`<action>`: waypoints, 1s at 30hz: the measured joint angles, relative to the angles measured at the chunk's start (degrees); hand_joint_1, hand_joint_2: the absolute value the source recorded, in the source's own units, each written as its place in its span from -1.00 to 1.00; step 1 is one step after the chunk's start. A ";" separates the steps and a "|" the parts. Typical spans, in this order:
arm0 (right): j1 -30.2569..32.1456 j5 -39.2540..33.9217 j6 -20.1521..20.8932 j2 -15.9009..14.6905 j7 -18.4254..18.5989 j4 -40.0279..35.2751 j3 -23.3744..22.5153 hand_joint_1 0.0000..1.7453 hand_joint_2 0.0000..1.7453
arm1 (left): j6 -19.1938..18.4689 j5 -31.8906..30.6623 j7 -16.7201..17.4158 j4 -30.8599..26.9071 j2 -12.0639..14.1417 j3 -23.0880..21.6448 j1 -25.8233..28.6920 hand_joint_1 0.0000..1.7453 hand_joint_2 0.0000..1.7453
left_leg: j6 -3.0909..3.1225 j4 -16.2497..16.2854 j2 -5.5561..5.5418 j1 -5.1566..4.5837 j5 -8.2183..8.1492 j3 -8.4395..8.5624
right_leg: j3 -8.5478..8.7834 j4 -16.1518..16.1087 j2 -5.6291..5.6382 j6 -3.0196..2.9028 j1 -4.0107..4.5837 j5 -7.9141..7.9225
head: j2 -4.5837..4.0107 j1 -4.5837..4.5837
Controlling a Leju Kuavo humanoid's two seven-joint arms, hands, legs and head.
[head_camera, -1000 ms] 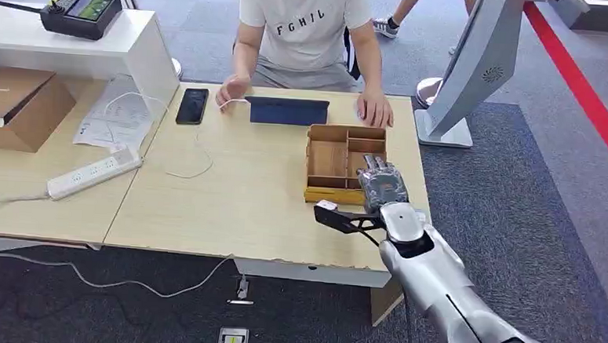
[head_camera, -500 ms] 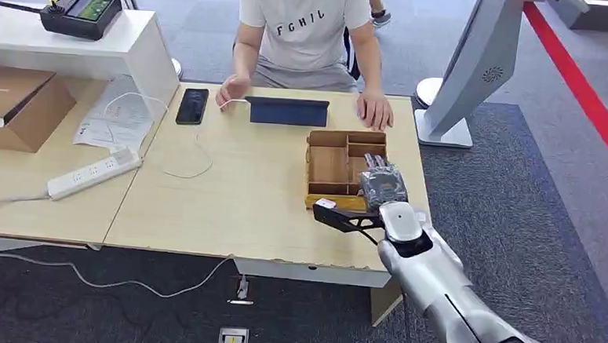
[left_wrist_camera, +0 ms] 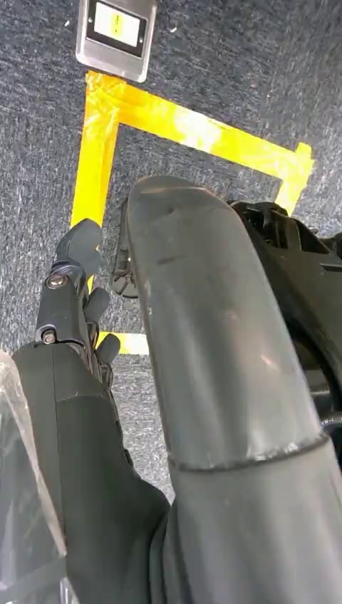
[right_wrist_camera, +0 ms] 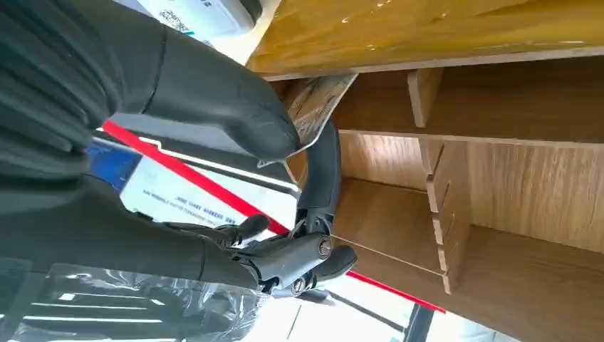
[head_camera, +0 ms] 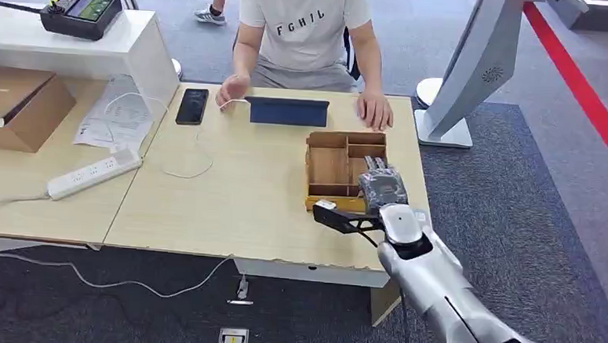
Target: Pass the card to the sensor for recognition and then transmit it.
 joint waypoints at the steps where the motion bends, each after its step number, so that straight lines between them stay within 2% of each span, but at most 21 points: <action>1: 0.16 -0.02 -0.20 0.00 0.02 -0.18 0.00 1.00 1.00 | 0.00 0.00 0.00 0.00 0.00 0.00 0.00 -1.00 -1.00 | 0.00 0.00 0.00 0.00 0.00 0.00 | 0.00 0.00 0.00 0.00 0.00 0.00 | 0.00 -0.02; 18: 1.53 0.24 0.24 -0.15 0.61 -2.71 0.07 1.00 1.00 | 0.37 0.35 -0.04 0.00 -0.02 0.00 0.00 -1.00 -1.00 | 0.00 0.00 0.00 0.00 0.00 -0.03 | -0.03 0.00 0.00 0.00 0.00 0.00 | 0.00 0.00; 30: 2.04 2.05 1.25 -1.73 1.55 -13.49 -0.13 1.00 1.00 | -0.35 -0.31 -0.24 0.00 0.00 -0.90 0.00 -1.00 -1.00 | 0.00 0.00 0.00 0.00 0.00 -0.05 | -0.04 0.00 0.00 0.00 0.00 0.00 | 0.00 0.00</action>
